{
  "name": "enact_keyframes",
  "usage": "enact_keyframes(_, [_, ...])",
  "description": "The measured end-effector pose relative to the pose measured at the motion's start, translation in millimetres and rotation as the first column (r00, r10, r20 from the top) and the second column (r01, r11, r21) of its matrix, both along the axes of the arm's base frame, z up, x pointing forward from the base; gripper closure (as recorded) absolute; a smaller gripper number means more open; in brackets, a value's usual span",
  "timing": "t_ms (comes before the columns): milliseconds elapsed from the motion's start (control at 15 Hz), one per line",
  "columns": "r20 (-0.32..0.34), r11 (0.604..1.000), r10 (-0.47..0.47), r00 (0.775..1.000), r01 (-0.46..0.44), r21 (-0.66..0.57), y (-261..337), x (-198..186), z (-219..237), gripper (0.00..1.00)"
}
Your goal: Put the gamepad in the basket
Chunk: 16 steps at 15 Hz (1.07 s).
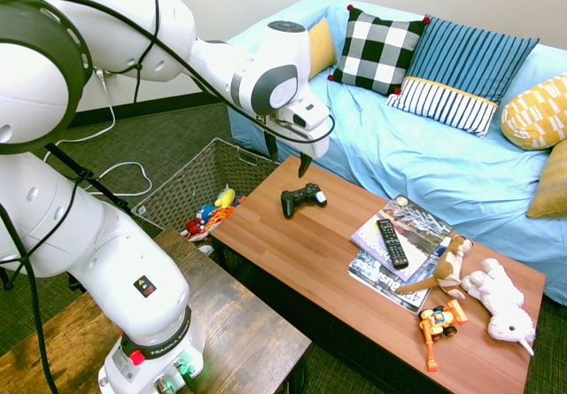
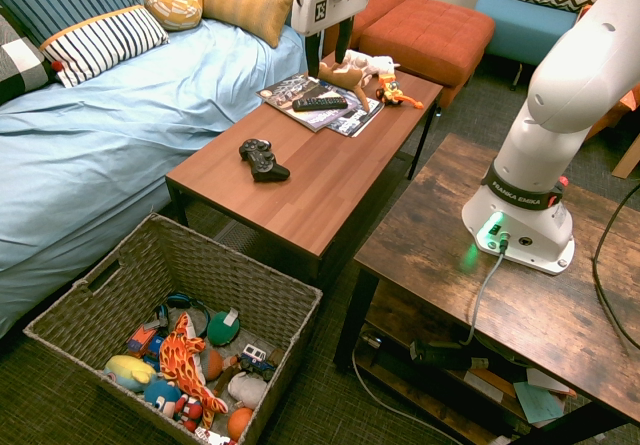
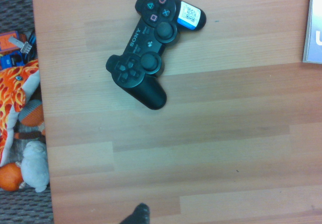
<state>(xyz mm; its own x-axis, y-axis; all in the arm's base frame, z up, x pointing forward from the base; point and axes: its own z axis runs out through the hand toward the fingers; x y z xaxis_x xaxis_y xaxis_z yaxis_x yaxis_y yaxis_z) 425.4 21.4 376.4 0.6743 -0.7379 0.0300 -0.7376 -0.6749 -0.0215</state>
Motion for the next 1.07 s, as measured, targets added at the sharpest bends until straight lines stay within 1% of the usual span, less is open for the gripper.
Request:
enact_keyframes(133, [0.006,1.0,-0.005,1.0,0.005,0.003,0.0,2.7,-0.4,0.0])
enact_keyframes(200, [0.0,1.0,-0.026,1.0,0.026,0.01,1.0,5.1,-3.5,0.0])
enact_keyframes(400, [-0.023,0.989,-0.144,0.989,0.145,0.037,17.3,27.4,-15.1,0.0])
enact_keyframes(533, [-0.031,0.972,-0.228,0.973,0.23,0.044,31.7,47.0,-31.0,0.0])
enact_keyframes(667, [-0.031,0.949,-0.314,0.949,0.315,0.028,45.7,67.0,-52.4,0.0])
enact_keyframes(733, [-0.032,0.939,-0.343,0.939,0.343,0.014,52.7,75.6,-65.7,0.0])
enact_keyframes(867, [-0.047,0.925,-0.379,0.924,0.379,-0.012,64.2,91.7,-96.9,0.0])
enact_keyframes(1067, [-0.061,0.915,-0.403,0.913,0.402,-0.023,64.4,116.8,-143.3,0.0])
